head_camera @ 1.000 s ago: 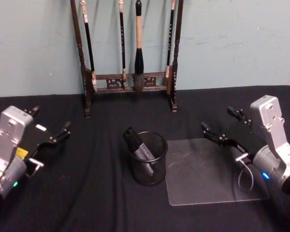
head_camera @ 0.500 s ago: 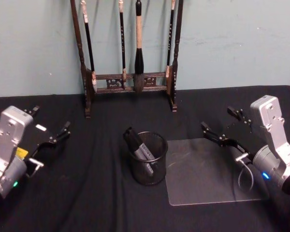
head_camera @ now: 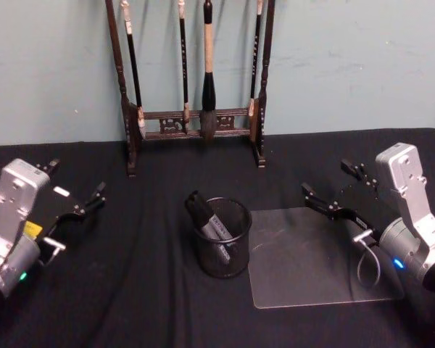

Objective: Pick up the water-based marker from the table and place it into the pen holder.

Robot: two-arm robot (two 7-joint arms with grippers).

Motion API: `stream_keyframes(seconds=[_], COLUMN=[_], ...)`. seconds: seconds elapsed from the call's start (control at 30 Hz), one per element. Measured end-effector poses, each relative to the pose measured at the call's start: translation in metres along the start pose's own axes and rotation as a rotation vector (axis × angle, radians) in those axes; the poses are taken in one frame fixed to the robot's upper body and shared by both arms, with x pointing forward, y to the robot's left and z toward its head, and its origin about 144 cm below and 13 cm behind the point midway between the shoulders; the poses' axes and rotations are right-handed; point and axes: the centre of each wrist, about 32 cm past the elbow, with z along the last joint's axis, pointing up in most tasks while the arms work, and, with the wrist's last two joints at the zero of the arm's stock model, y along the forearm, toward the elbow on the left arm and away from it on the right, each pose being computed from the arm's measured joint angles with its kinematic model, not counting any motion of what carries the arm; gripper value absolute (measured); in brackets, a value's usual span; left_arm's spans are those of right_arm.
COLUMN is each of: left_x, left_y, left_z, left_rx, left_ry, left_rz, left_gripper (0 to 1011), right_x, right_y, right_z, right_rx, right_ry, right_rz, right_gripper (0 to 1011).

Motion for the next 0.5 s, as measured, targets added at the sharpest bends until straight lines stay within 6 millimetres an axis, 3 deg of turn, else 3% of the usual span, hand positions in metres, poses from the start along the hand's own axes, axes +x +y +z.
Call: stream_keyframes(seconds=[0.5], left_x=[0.0], left_y=[0.0], left_z=[0.0], left_rx=[0.0], left_ry=[0.0], left_rz=[0.0], left_gripper=[1001], right_x=[0.0], right_y=[0.0], right_z=[0.0], right_rx=[0.0], right_ry=[0.0], right_rz=[0.0], right_gripper=[1003])
